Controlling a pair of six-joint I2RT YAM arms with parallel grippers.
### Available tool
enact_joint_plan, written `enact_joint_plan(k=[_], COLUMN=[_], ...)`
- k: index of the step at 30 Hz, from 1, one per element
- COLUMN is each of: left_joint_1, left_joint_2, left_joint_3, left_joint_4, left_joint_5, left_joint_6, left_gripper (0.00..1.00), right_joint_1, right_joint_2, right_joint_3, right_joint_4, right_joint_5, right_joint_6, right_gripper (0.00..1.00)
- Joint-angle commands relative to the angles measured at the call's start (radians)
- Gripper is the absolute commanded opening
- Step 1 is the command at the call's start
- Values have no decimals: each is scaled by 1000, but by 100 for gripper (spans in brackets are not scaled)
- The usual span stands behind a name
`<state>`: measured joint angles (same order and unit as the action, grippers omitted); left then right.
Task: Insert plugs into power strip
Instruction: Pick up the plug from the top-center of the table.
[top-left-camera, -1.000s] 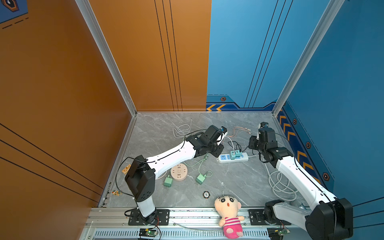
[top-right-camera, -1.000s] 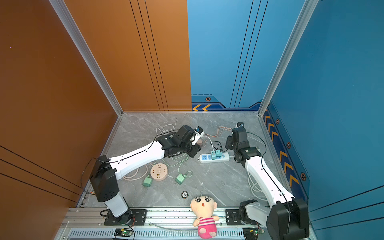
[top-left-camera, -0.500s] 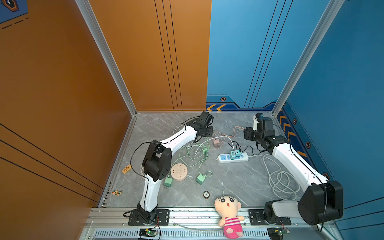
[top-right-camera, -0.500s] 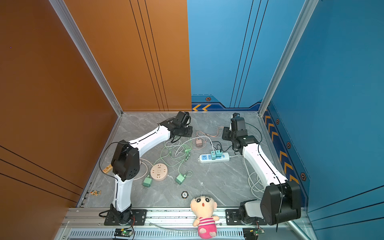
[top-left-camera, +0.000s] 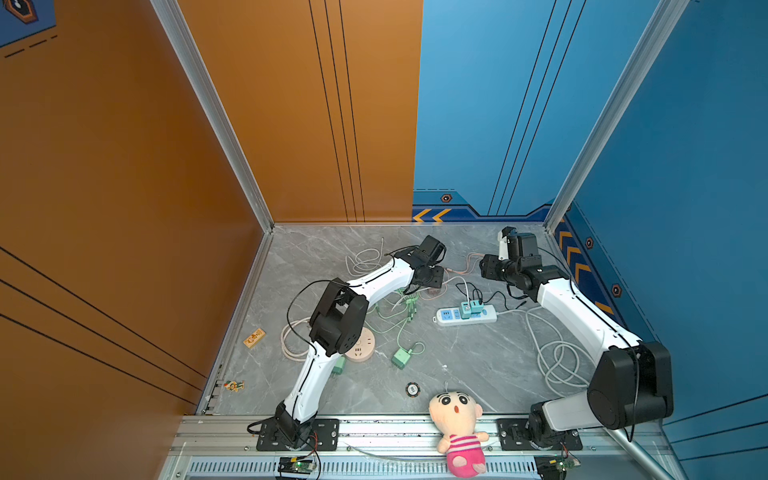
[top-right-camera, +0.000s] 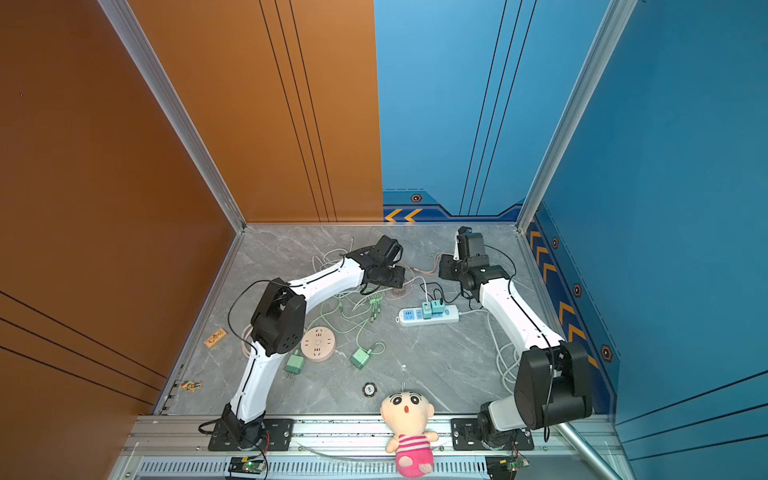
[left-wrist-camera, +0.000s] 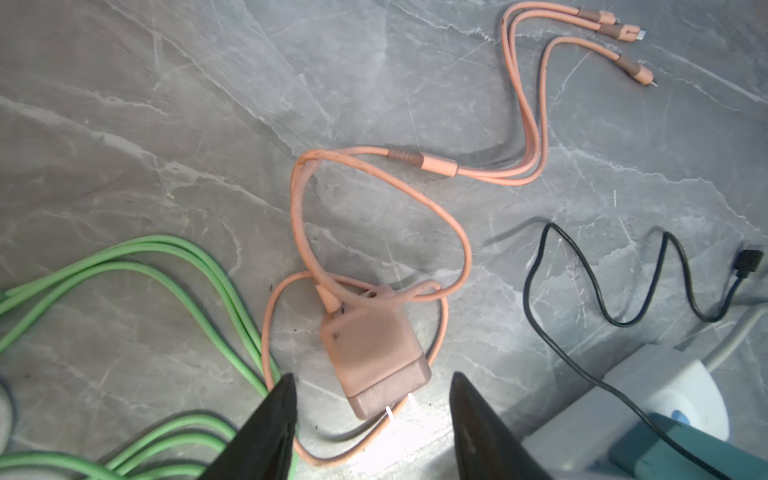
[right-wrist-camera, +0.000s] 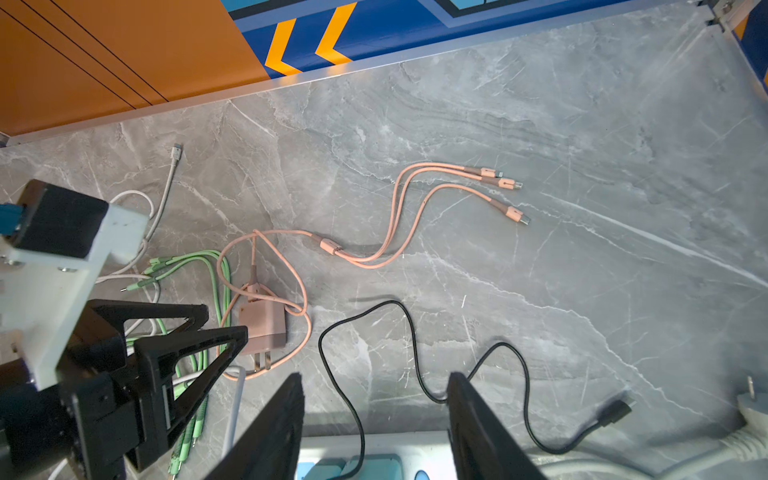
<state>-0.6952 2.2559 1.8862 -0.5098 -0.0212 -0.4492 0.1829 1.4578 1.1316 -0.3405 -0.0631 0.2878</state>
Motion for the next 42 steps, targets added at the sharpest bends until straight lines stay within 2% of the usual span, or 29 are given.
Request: enact_joint_plan(k=[1,16,30,42], left_joint_1=[-4,-24,-64,-66], left_joint_2=[34,120,182,232], left_joint_3=[20,117,192,267], left_joint_4=[-22,-75,-188,-189], left_joint_5=[20,11,-81,-86], left_joint_6=[-32,-64,-65,-109], left_gripper=[60,61,62,61], right_joint_1=[-8,-9,-8,-10], right_joint_2=[19,4,-18,-35], right_joint_3=[42,30,14,-9], right_joint_4=[11,7,10,11], right_joint_5=[-29,-40,-47,-55], right_joint_6=[7,14,16,14], right_gripper=[57,57,57,57])
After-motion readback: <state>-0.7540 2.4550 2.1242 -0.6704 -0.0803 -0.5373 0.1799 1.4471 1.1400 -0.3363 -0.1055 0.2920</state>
